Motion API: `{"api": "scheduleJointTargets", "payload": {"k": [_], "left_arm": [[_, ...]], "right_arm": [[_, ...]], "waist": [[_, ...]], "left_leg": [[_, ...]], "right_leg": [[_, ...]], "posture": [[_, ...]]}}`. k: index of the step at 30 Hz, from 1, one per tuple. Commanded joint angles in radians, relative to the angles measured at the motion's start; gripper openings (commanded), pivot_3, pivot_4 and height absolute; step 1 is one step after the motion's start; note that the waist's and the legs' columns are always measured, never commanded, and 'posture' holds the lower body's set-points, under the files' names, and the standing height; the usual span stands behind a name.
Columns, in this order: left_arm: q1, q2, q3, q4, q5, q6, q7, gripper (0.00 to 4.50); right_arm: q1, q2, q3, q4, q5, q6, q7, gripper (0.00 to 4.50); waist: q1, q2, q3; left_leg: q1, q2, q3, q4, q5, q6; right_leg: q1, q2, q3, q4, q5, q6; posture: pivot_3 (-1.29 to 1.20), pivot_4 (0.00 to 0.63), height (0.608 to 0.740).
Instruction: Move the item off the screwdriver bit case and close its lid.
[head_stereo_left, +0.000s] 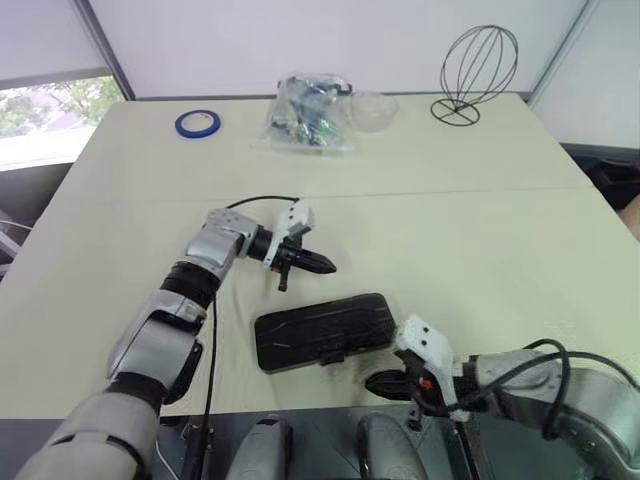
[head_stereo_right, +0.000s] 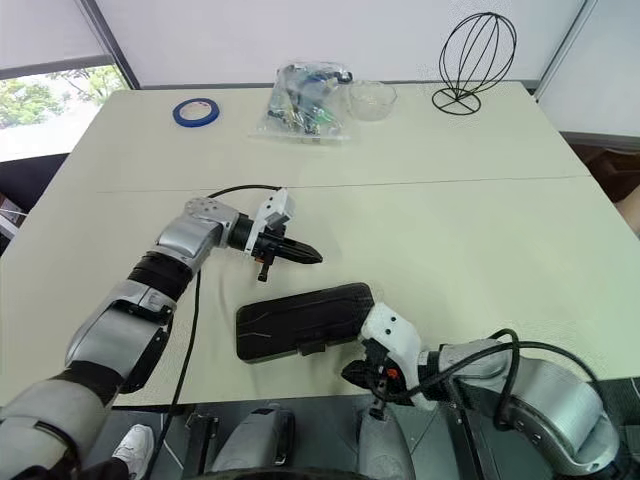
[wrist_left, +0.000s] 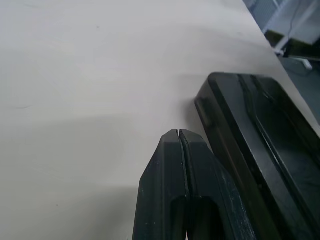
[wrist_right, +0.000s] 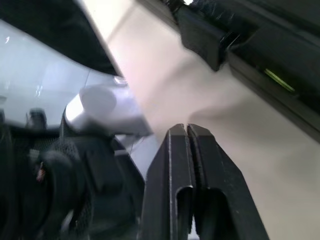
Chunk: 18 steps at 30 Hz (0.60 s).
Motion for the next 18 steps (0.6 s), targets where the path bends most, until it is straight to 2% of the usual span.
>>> {"api": "scheduleJointTargets", "payload": {"k": [1,5,18], "left_arm": [[-0.003,-0.001,-0.009,-0.005,0.034,-0.064,-0.036,0.0],[0.034,0.004,-0.007,-0.042,0.045,-0.068,-0.049,0.0],[0.161,0.025,-0.003,-0.249,0.034,0.019,-0.025,0.0]], "right_arm": [[-0.017,0.083,0.003,-0.007,0.029,0.053,-0.079,0.05],[-0.033,0.205,-0.025,0.011,0.077,0.121,-0.148,0.05],[-0.103,0.295,0.0,0.06,0.02,0.192,-0.253,0.05]], "waist": [[0.0,-0.001,0.0],[-0.001,-0.001,0.0],[-0.003,0.0,0.0]], "left_leg": [[0.0,0.0,0.0,0.0,0.0,0.0],[0.0,0.0,0.0,0.0,0.0,0.0],[0.0,0.0,-0.001,0.0,0.0,0.0]], "right_leg": [[0.0,0.0,0.0,0.0,0.0,0.0],[0.0,0.0,0.0,0.0,0.0,0.0],[-0.001,0.0,0.0,0.001,0.0,0.0]], "posture": [[0.0,0.15,0.74],[0.0,0.15,0.74],[0.0,0.15,0.74]]}}
